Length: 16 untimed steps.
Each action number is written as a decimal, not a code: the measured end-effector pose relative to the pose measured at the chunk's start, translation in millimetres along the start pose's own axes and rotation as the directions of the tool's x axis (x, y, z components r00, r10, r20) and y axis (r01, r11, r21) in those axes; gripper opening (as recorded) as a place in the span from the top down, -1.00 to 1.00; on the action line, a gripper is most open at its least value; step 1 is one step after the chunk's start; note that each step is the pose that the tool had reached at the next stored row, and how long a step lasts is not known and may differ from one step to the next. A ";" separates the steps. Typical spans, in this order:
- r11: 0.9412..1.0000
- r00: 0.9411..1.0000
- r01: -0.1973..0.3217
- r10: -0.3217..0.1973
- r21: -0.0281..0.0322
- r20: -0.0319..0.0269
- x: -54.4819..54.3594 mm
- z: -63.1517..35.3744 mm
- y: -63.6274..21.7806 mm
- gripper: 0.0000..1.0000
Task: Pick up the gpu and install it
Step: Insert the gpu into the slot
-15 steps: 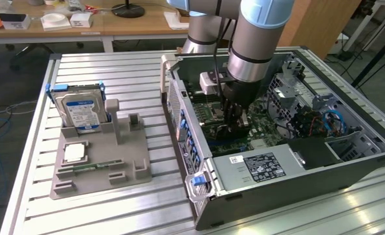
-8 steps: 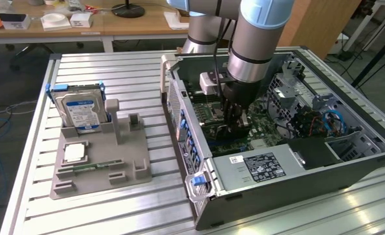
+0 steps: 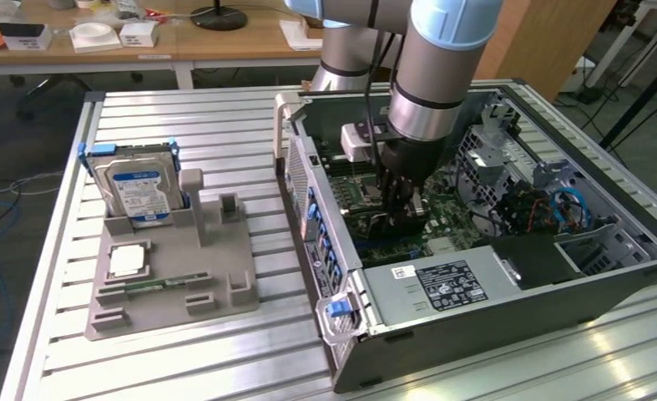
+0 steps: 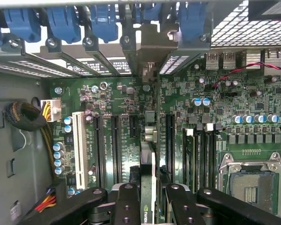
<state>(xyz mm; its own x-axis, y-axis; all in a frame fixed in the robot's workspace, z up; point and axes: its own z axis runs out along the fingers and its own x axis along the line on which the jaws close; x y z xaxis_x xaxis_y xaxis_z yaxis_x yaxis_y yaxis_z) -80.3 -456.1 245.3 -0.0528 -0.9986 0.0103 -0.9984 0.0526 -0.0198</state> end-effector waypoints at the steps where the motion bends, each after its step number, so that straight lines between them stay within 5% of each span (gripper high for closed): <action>1: 1.000 1.000 0.000 0.000 0.000 0.001 0.0 0.3 0.0 0.48; 16: 1.000 1.000 0.000 0.000 0.000 0.005 0.1 4.0 -0.5 0.48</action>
<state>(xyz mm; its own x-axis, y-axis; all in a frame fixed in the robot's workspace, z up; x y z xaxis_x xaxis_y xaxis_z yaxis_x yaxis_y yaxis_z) -79.7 -456.2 241.3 -0.0528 -0.9986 0.0052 -0.9984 0.0526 -0.0198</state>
